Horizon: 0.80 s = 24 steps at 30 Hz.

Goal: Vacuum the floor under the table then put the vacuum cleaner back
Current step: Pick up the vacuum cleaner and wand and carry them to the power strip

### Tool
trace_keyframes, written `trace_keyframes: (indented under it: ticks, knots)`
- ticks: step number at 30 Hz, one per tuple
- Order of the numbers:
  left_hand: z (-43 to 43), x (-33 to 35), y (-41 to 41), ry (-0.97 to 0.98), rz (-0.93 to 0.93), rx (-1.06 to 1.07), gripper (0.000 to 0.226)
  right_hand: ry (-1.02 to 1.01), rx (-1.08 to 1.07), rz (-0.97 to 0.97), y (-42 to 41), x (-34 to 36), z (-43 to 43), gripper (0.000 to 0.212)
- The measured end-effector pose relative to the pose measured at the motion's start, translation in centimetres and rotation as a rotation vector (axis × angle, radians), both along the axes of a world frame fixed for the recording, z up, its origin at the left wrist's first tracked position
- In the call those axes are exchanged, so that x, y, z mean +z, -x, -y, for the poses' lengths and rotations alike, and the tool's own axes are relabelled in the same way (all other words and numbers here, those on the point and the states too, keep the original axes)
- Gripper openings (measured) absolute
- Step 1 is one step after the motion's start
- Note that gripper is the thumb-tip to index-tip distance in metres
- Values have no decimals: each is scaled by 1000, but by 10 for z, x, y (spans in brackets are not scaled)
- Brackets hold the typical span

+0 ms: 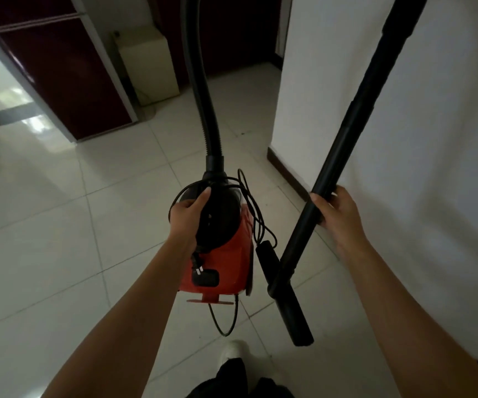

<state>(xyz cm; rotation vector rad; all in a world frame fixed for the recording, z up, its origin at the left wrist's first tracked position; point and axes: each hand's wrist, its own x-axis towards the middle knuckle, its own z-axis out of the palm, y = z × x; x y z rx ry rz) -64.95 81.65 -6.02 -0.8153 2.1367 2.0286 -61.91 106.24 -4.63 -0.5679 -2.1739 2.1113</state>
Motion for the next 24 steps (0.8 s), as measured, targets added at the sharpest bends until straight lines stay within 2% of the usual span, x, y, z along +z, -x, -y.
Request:
trace_keyframes:
  ticks: [5, 13, 18, 24]
  knots:
    - [39, 2, -29, -31, 2, 147, 28, 7, 115, -4, 9, 0, 39, 44]
    - [101, 5, -106, 12, -21, 468, 26, 41, 402, -10, 13, -1, 107, 34]
    - [139, -1, -157, 81, -24, 643, 34, 20, 631, -21, 3, -4, 165, 36]
    - [187, -9, -230, 83, 37, 954, 40, 6, 889, 5, -14, -7, 249, 33]
